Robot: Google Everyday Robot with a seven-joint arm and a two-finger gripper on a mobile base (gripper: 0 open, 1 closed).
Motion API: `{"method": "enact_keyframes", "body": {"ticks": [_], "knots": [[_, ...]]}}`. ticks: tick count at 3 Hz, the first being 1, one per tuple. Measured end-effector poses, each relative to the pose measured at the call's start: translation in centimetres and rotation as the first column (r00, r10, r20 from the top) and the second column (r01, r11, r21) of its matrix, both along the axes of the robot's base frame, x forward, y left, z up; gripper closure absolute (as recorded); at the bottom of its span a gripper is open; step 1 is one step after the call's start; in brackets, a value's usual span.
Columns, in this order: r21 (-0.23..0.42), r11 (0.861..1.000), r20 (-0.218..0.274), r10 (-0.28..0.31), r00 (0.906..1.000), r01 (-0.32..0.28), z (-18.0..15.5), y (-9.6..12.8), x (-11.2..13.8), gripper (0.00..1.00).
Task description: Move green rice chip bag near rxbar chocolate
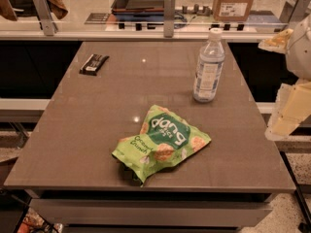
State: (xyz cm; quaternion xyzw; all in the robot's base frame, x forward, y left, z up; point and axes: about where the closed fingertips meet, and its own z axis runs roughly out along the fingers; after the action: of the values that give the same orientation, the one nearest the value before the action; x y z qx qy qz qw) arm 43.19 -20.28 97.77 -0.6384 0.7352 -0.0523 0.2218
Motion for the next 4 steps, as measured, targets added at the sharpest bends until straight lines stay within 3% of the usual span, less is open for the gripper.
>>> {"method": "enact_keyframes", "body": {"ticks": [1,2,3,4], "knots": [[0.012,0.987,0.049,0.162,0.9855,-0.163,-1.8,2.4,-0.4,0.0],[0.023,0.943,0.085,0.329,0.9405,-0.332,-3.2,5.0,-0.5,0.0],[-0.005,0.843,0.105,0.536,0.8377,-0.539,-4.1,8.6,-0.9,0.0],[-0.019,0.719,0.111,0.692,0.713,-0.695,-5.6,11.7,-0.7,0.0]]}}
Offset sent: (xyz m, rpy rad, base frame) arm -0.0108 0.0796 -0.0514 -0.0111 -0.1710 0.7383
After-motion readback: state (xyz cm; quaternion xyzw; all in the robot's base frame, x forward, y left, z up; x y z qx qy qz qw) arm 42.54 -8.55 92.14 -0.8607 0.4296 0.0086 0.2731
